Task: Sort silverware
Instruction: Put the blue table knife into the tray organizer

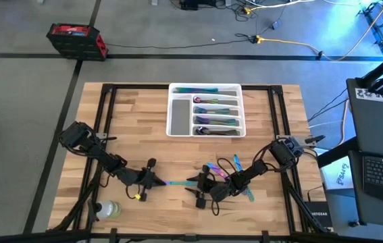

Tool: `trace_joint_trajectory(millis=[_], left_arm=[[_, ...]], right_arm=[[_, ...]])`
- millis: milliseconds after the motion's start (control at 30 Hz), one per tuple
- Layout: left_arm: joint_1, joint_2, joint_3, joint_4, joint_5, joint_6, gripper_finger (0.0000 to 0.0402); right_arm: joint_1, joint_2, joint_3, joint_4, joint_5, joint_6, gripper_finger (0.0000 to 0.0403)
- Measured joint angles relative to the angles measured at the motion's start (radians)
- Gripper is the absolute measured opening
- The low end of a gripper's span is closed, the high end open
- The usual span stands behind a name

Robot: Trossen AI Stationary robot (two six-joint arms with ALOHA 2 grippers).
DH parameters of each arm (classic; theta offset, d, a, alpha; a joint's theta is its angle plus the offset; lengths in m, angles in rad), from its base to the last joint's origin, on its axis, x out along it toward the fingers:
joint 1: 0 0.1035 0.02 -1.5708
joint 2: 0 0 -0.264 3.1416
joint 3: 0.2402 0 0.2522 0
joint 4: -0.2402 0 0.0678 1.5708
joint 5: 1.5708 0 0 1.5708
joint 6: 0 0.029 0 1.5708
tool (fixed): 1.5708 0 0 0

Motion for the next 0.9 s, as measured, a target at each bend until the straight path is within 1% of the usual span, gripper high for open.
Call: trace_joint_trajectory(millis=[333, 633, 733, 900], left_arm=[[-0.008, -0.003, 0.001, -0.134, -0.018, -0.047, 0.0000], [-0.009, -0.004, 0.002, -0.148, -0.020, -0.057, 0.0000], [-0.009, -0.004, 0.002, -0.151, -0.020, -0.059, 0.0000], [-0.009, -0.004, 0.002, -0.153, -0.019, -0.062, 0.0000]], right_arm=[[0.000, 0.000, 0.000, -0.001, 0.000, 0.000, 0.0172], [0.000, 0.000, 0.000, -0.005, -0.001, -0.001, 0.0169], [0.000, -0.001, 0.000, -0.014, -0.001, 0.000, 0.0155], [0.000, -0.002, 0.000, -0.022, 0.008, 0.004, 0.0112]])
